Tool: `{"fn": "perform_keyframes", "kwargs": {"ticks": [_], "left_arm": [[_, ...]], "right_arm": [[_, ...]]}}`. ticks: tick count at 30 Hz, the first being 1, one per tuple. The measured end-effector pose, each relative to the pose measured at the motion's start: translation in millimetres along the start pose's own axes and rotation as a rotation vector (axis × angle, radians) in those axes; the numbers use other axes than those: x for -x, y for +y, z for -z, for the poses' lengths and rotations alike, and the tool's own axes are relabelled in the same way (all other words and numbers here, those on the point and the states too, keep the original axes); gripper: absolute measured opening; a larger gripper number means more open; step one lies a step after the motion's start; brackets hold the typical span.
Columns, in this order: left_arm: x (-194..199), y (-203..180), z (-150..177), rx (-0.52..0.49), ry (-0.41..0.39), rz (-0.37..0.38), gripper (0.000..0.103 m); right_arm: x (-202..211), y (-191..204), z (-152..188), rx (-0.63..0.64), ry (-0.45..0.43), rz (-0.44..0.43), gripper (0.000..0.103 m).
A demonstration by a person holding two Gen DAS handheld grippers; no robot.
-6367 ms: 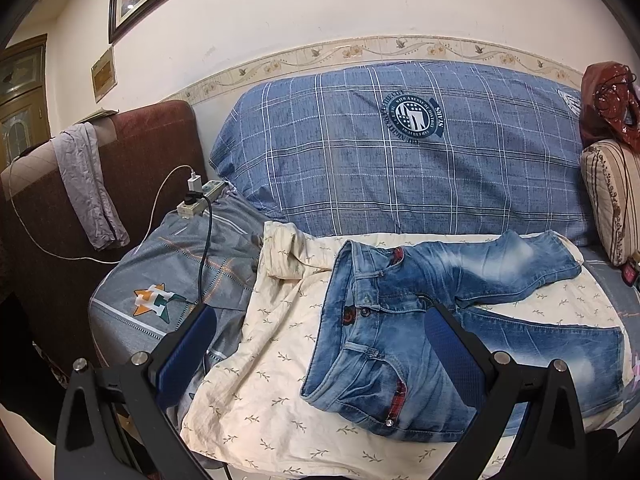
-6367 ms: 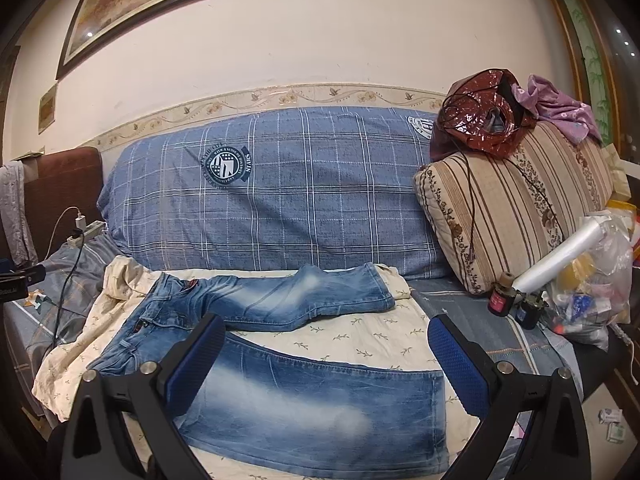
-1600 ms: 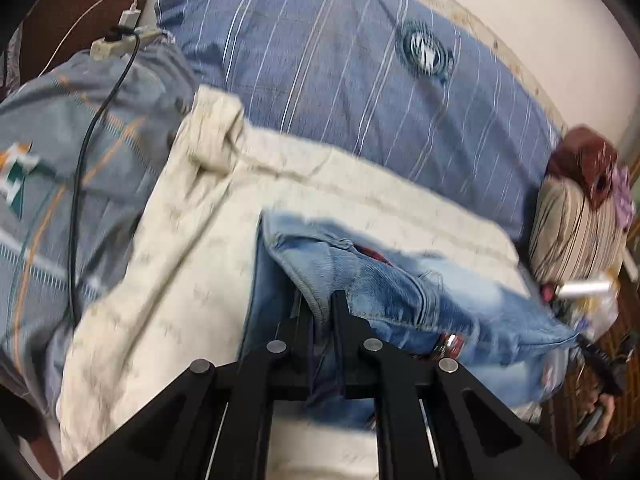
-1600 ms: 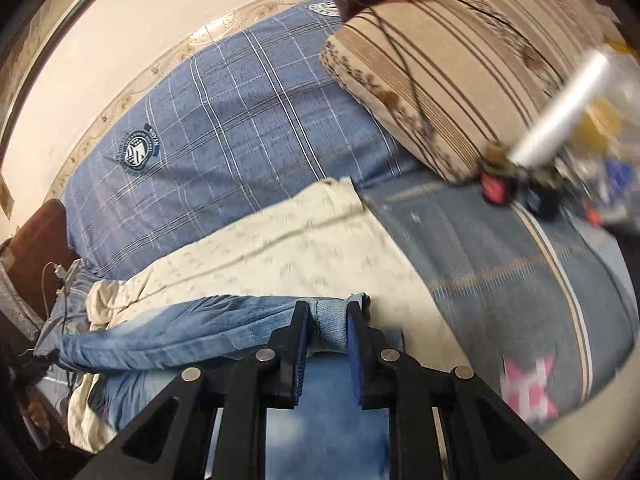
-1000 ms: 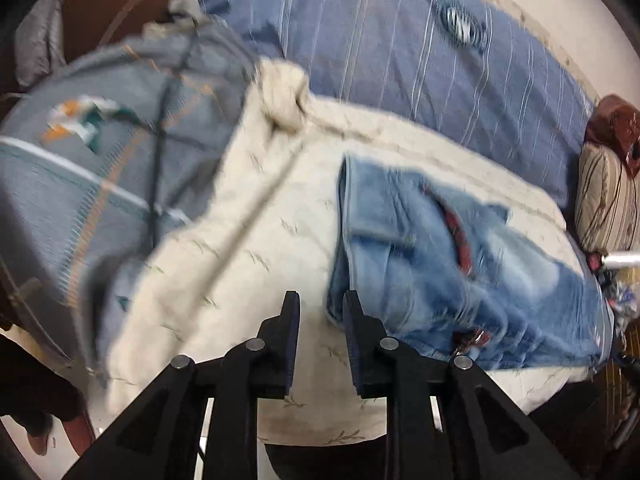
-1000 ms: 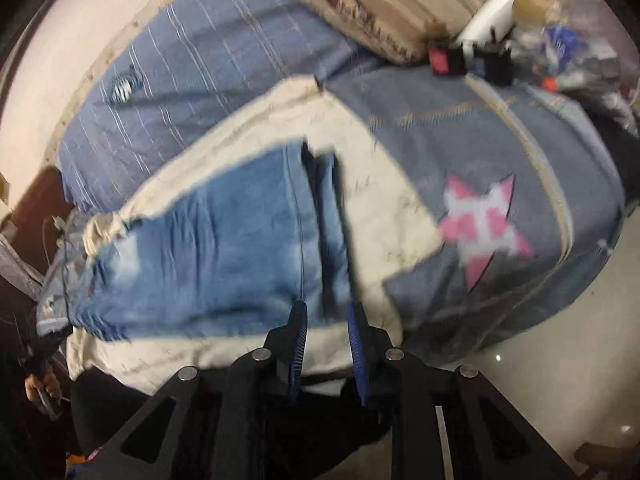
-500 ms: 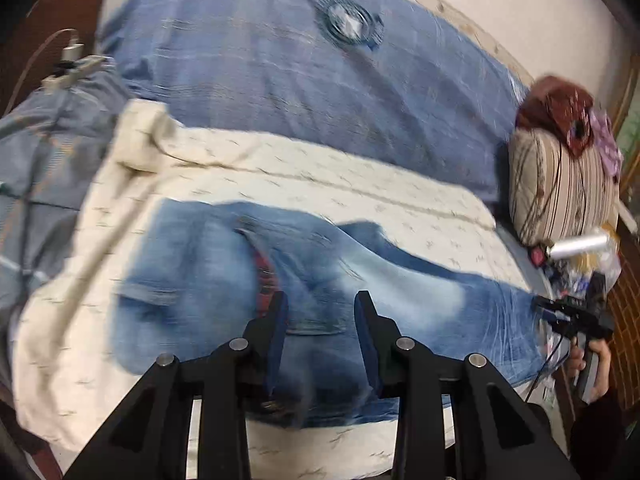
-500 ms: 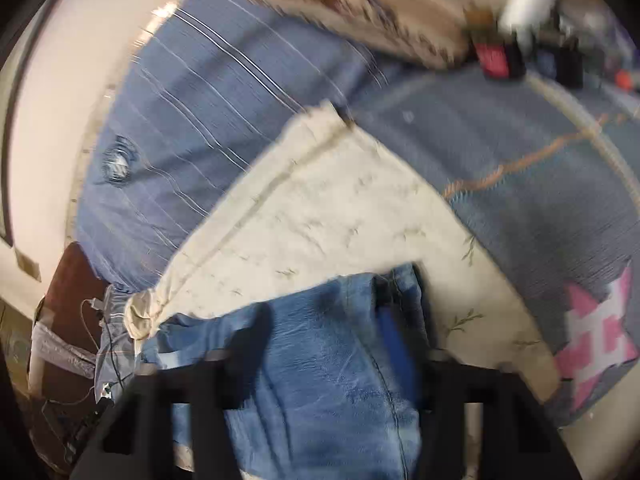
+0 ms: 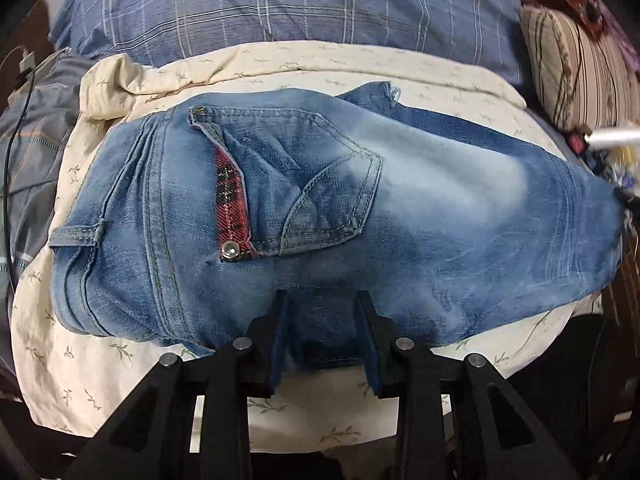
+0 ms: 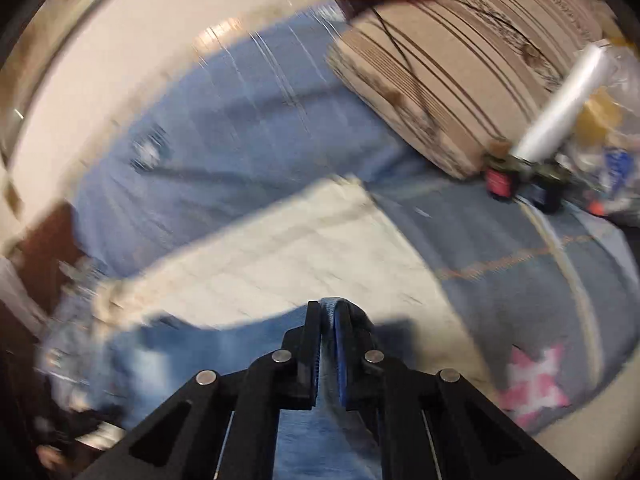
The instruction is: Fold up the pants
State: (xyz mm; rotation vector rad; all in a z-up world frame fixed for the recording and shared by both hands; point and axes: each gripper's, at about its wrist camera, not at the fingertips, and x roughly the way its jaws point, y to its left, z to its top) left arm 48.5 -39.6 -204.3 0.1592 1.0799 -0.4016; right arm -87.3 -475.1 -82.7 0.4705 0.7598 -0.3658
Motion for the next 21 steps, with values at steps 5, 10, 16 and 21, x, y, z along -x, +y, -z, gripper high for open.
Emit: {"fn": "perform_keyframes", "kwargs": {"ticks": [5,10,16,21], "left_arm": [[7.7,6.6,-4.6,0.039,-0.003,0.048,0.034],[26.8,16.0,-5.6,0.069,-0.056,0.051,0.034],[46.7,38.4,-15.9,0.125,-0.16,-0.028,0.034],[29.1,61.4,-13.0,0.177,-0.103,-0.096,0.034]], "right_arm": [[-16.9,-48.1,11.4,-0.214,0.063,0.01,0.011],[15.6,-51.1,-8.5,-0.208,-0.078,-0.056,0.011],[-19.0,25.4,-12.6,0.014,0.052,-0.12,0.011],[-75.3,41.7,7.8,0.017,0.226,-0.07,0.011]]}}
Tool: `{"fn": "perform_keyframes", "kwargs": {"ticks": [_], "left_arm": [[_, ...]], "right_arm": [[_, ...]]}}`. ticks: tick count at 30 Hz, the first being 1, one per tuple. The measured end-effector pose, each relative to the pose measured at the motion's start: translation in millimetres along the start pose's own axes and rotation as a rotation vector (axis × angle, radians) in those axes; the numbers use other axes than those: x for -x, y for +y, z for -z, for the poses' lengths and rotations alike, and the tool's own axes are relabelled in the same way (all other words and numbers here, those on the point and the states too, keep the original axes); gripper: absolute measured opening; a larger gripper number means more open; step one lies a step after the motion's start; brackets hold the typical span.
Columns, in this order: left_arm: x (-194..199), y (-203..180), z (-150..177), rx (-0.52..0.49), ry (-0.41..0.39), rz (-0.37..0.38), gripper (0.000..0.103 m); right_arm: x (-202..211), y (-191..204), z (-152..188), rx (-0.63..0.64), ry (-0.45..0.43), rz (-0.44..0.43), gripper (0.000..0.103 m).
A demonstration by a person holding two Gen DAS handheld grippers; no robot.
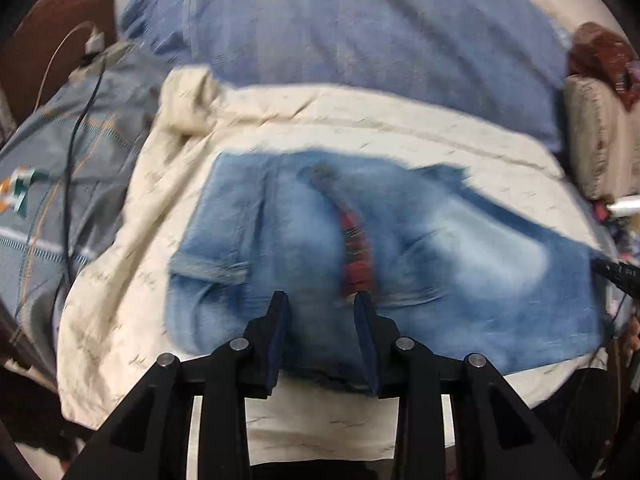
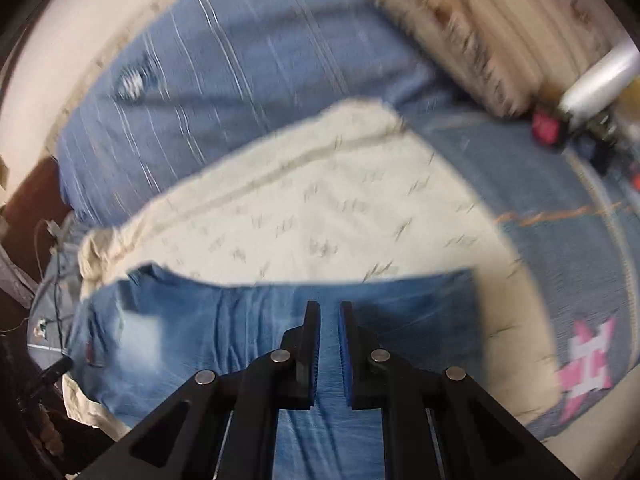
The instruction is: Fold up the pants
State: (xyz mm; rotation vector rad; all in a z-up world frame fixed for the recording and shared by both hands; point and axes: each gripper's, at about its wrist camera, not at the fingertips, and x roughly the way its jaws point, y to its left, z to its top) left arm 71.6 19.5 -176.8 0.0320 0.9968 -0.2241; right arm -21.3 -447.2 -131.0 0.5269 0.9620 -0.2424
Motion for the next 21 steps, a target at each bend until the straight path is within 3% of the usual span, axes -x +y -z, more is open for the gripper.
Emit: {"fn": "perform_keyframes", "kwargs": {"ticks": [2,4,7,11,12,14,15,18,21], "left_arm": [[-13.3,8.6,3.5,0.012,0.056,-0.009,0.035],[-25.2,13.6,7.9,0.016,0.1,-0.014,0.037],[-22.3,11.2,8.8,0.008,0.072,-0.019,0.037],[2.5,-0.9,1.4,-0.036,-0.019,-0.046,0.039],[10.3,-2.1,-2.4,-0.044,-0.05,-0.053,0.042],[17.6,-4.1,-7.3,-0.059,-0.087,-0.065,0.057],[15.6,-3.7,-8.7,-0.067,-0.087,-0.077,0.058],[-3.9,2.1,-9.4,-0.073,-0.035,-0.108,0.058],[-35.6,20.1,-2.8,-0.02,0.078,-0.099,0.059]], "right_arm": [[-25.1,-9.4,1.9,-0.035,0.081,0.061,0.01],[-24.1,-15.9,1.1,-0.068,0.071,0.048,0.009],[-13.9,-1.5,-10.1,-0.042,0.041,0.071,0.011],[15.9,63.3,-26.3,0.116,-0.066,-0.035,0.011],[20.6,79.0,-27.3,0.152,-0.091,-0.057,0.011],[25.6,118.7,-28.8,0.23,-0.118,-0.114,0.011],[23.0,135.5,-29.8,0.255,-0.112,-0.142,0.011],[2.7,176.2,-27.9,0.294,-0.043,-0.219,0.011],[-27.7,205.9,-19.4,0.315,0.033,-0.248,0.011]]}}
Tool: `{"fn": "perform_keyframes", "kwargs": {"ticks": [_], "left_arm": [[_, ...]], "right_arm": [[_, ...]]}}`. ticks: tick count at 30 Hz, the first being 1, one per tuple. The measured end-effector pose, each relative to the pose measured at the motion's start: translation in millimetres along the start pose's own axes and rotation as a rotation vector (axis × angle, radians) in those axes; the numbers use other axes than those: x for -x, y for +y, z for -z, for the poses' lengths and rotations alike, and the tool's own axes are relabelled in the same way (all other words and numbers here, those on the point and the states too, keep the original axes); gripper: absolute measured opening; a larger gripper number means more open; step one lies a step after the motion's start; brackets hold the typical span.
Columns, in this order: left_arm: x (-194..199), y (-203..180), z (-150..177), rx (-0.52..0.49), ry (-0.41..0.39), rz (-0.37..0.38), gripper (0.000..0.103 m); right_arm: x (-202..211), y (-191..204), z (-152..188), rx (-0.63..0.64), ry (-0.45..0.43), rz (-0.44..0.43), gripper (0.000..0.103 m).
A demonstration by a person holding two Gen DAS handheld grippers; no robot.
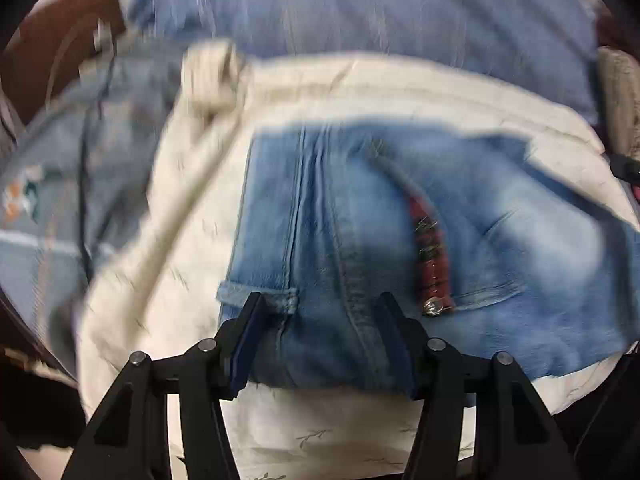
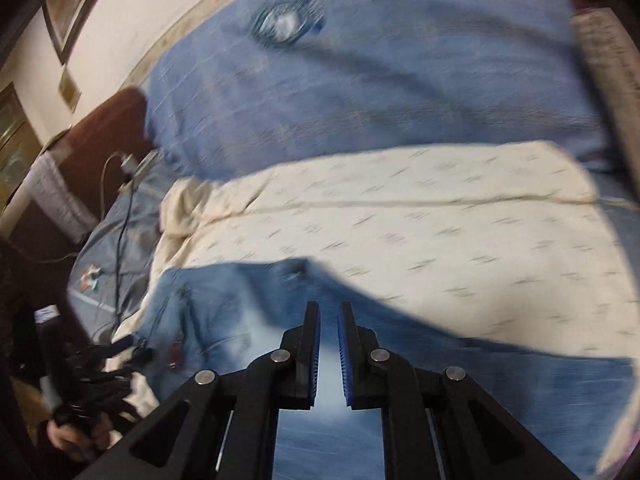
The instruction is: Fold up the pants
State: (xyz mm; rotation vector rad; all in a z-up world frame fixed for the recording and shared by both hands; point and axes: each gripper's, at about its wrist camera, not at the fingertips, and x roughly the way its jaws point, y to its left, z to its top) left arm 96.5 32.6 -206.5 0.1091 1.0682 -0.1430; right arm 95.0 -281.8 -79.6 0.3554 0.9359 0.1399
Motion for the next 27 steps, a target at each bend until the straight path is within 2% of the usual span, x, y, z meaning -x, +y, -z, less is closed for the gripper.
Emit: {"fn": "perform_keyframes", "kwargs": {"ticks": [4,8,10,12,16,22,24,27], "left_arm": [[12.4,4.2,-1.8,0.006,-0.03,0.026,0.059],[32.8,13.0,-7.5,0.053,-0.113,0.091,0.059],[23.0,8.8,-8.1,0.017,-0.082,0.069,0.059],[1.1,5.4,-4.0,-0.014,-0.016,0.039,0.06],[0.2,7.9,-0.7,-0.019,-0.041,0.052,0.06],[-4.4,9.1,8.6,-0.053,-0.059,0.056,0.061],[-2.5,6.2,12.1,-0.071,-0.07,0.043,0.061],[-1.5,4.3,14.8,-0.094,-0.075,0.036,0.061]], "right_arm": [[-41.9,15.1,6.6,0.008,0.101,-0.016,0.011],[-61.3,27.1,3.6,0.036,0.16,-0.02,0.011],[-64.7,29.8,-3.6,0.028,0.167,-0.027,0.011],[-67.0,26.9,-12.8,-0.003,0.168,-0.049,0.011],[-76.3,24.1,-28.4,-0.026,0.188,-0.062,0.011],[-107.8,37.5,-23.3,0.025,0.269,-0.017,0.011],[-128.9,38.1,-17.0,0.013,0.334,0.002,0.011],[-152.3,37.5,-16.9,0.02,0.321,0.08,0.009]]}}
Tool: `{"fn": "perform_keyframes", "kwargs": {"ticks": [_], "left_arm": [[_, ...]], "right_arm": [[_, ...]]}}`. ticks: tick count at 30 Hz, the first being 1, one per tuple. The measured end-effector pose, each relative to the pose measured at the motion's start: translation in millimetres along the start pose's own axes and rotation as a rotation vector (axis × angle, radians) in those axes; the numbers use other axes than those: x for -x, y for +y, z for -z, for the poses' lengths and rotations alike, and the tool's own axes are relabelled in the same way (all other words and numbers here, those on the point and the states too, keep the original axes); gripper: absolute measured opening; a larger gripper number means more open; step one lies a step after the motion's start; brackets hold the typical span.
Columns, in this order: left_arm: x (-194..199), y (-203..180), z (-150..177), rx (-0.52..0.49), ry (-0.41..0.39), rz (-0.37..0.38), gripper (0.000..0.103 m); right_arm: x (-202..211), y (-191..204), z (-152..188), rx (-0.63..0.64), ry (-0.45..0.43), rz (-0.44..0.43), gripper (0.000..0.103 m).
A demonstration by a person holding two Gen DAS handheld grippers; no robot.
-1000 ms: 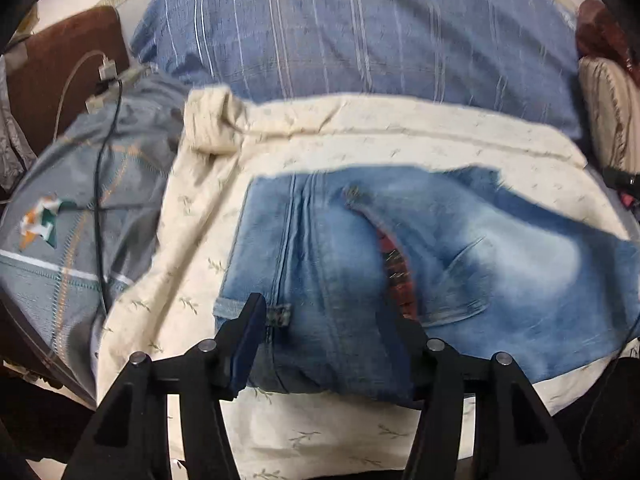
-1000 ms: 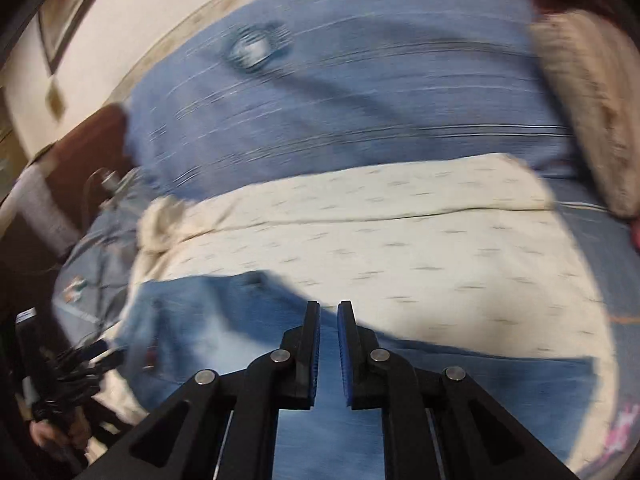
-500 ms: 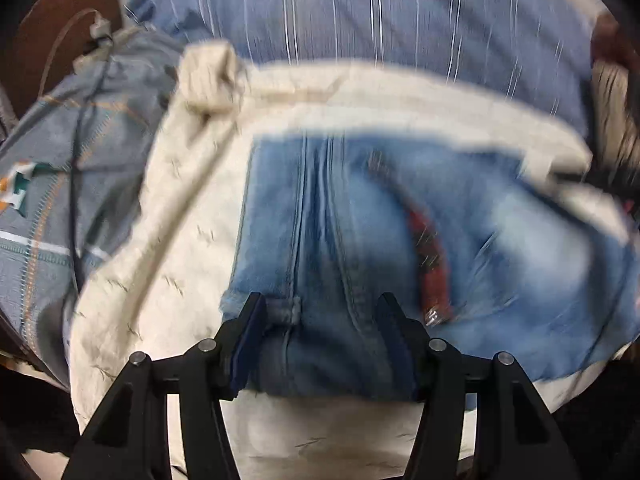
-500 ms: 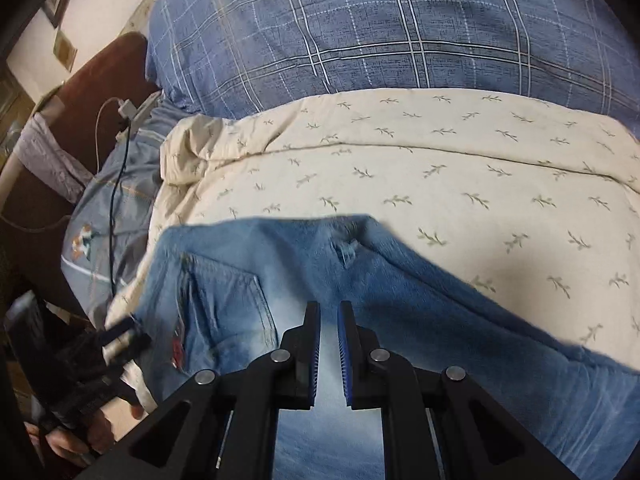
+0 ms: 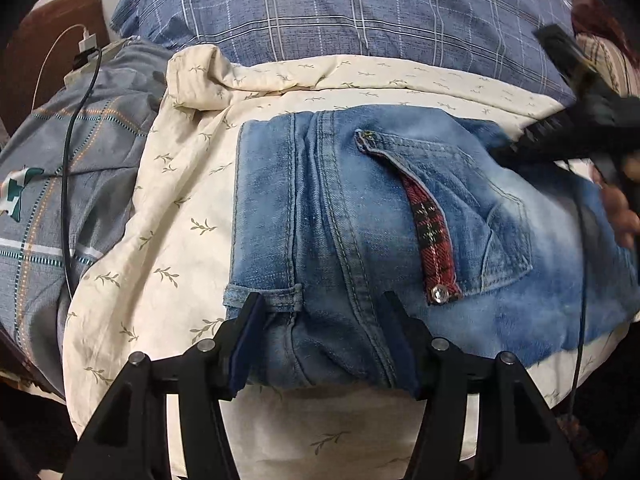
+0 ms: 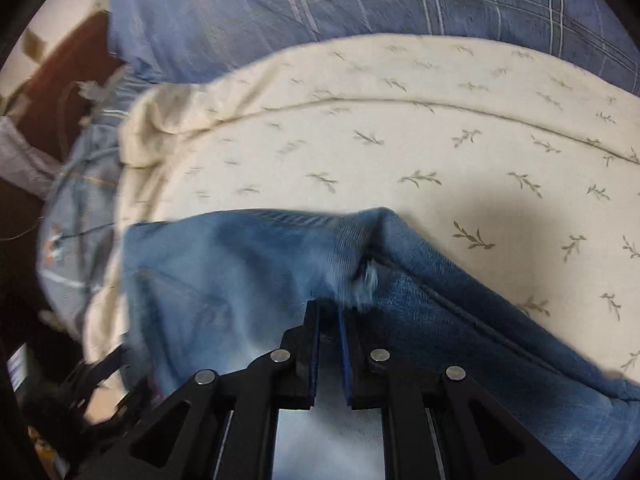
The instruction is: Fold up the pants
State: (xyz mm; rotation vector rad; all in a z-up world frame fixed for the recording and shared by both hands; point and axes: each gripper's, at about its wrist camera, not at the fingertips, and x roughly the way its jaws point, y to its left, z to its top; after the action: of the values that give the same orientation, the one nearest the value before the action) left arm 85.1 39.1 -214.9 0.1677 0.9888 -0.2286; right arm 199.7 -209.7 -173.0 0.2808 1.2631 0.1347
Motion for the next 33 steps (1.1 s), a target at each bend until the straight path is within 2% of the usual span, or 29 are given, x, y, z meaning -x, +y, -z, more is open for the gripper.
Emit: {"fn": "perform_keyframes", "kwargs": {"ticks": [4,8,11,14,16,18,20,22,24,27,28,31,33], "left_arm": [[5.2,4.0,0.8,0.027,0.009,0.02,0.061],[24.3,8.5,0.3,0.042,-0.014,0.036,0.061],[42.6,9.4,-8.1,0.065,-0.079,0.071,0.061],[36.5,0.4,-13.8,0.024,-0.08,0.04,0.061],[19.0,-6.1,-14.2,-0.014,-0.039,0.001,0.061],[-1.9,-4.1,-10.2,-0.033,0.027,-0.075,0.062],[-6.0,6.2,-8.2,0.027,0.047,-0.046,0.063],[0.3,8.8,-12.8,0.054,0.058,-0.048,0.063],[12.0,5.2,-19.3,0.047,0.022,-0.067,0.063],[31.3,1.9,-28.8,0.059,-0.043,-0.042,0.063],[32.1,0.7,-30.7,0.061,-0.046,-0.04,0.063],[16.2,-8.1,-28.1,0.012,0.005,-0.074,0.063],[-1.6,-8.7,-22.0,0.006,0.054,-0.082,0.063]], "right_arm": [[2.4,-12.7,-17.1,-0.09,-0.055,-0.034,0.008],[50.9,-31.5,-10.0,-0.14,-0.235,-0.108,0.009],[79.9,-47.7,4.8,-0.154,-0.236,-0.139,0.009],[89.2,-56.2,30.1,-0.128,-0.192,-0.131,0.009],[86.4,-60.0,50.9,-0.125,-0.154,-0.1,0.009],[80.5,-65.1,71.3,-0.131,-0.128,-0.046,0.009],[73.7,-72.0,88.6,-0.123,-0.114,0.046,0.009],[70.7,-89.9,101.4,-0.129,-0.089,0.12,0.009],[81.7,-110.9,116.1,-0.163,-0.101,0.091,0.009],[127.0,-142.9,143.6,-0.219,-0.225,0.039,0.009],[142.9,-155.4,152.8,-0.23,-0.26,0.046,0.009],[168.2,-196.3,178.8,-0.286,-0.285,0.106,0.009],[166.9,-227.1,198.5,-0.353,-0.249,0.109,0.009]]}}
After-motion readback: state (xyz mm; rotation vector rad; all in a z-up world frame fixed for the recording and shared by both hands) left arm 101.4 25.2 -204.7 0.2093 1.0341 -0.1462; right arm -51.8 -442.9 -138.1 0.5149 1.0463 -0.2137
